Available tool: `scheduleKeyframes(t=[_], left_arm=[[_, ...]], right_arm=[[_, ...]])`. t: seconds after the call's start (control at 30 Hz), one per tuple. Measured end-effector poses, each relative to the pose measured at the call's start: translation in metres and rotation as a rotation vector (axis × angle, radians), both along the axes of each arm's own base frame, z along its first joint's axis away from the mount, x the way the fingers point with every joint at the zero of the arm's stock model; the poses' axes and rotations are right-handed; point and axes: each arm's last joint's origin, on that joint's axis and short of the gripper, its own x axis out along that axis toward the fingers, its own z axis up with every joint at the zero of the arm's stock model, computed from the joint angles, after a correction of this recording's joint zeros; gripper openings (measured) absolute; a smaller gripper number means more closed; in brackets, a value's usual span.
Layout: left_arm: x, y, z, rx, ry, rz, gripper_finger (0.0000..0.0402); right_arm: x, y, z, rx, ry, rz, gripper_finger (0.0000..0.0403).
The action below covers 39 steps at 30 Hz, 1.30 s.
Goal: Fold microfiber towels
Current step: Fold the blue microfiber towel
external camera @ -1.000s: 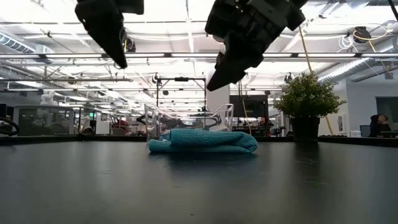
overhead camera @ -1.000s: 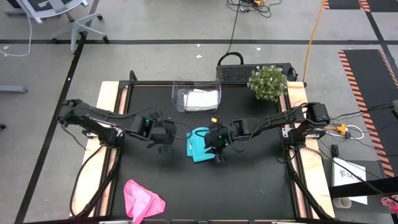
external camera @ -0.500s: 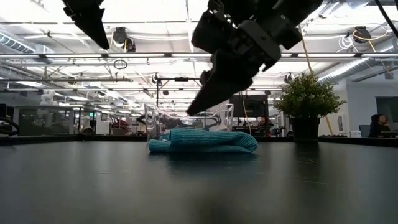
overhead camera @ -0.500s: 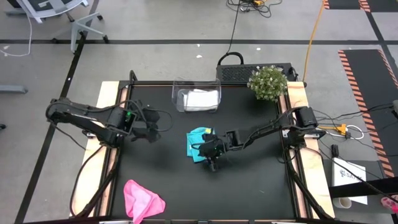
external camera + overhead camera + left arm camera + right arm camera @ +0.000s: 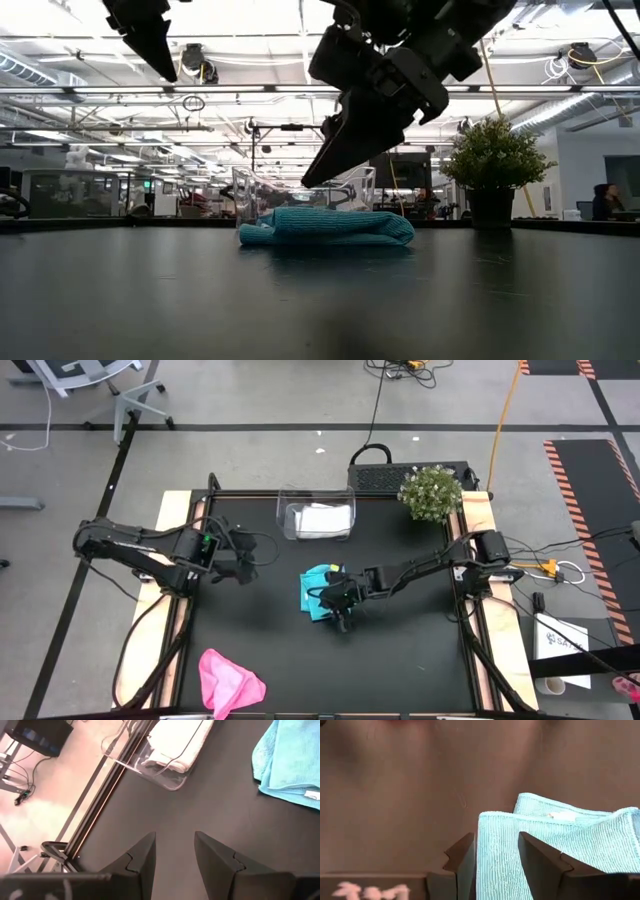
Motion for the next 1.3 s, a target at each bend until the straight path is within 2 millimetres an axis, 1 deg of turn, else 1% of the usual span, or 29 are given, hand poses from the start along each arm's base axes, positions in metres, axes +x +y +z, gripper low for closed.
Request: scheduleKeyframes(t=[0.17, 0.27, 0.43, 0.53, 0.67, 0.9, 1.0, 1.13, 1.17, 1.3], left_arm=[[0.000, 0.002, 0.000, 0.000, 0.000, 0.008, 0.0136], [0.000, 0.002, 0.000, -0.001, 0.001, 0.007, 0.0136], [0.000, 0.002, 0.000, -0.005, 0.002, 0.005, 0.0136], [0.000, 0.002, 0.000, -0.005, 0.002, 0.005, 0.0136], [0.000, 0.002, 0.000, -0.004, 0.004, 0.004, 0.0136], [0.000, 0.002, 0.000, -0.004, 0.005, 0.004, 0.0136], [0.000, 0.002, 0.000, -0.004, 0.005, 0.004, 0.0136], [0.000, 0.002, 0.000, -0.003, 0.005, 0.005, 0.0136], [0.000, 0.002, 0.000, -0.003, 0.005, 0.005, 0.0136], [0.000, 0.002, 0.000, -0.002, 0.004, 0.006, 0.0136]], right_arm=[[0.003, 0.003, -0.018, -0.003, 0.043, 0.005, 0.0145], [0.003, 0.005, -0.024, -0.005, 0.056, 0.010, 0.0145], [0.004, 0.005, -0.025, -0.012, 0.052, 0.002, 0.0145], [0.004, 0.003, -0.025, -0.049, 0.049, -0.032, 0.0145], [0.004, 0.002, -0.025, -0.073, 0.046, -0.041, 0.0135], [0.004, 0.002, -0.025, -0.078, 0.044, -0.037, 0.0101], [0.004, 0.001, -0.025, -0.076, 0.042, -0.042, 0.0070], [0.005, -0.003, -0.025, -0.035, 0.053, -0.096, 0.0013], [0.005, -0.005, -0.025, -0.026, 0.055, -0.109, 0.0007], [0.006, -0.012, -0.024, -0.019, 0.052, -0.161, 0.0008]])
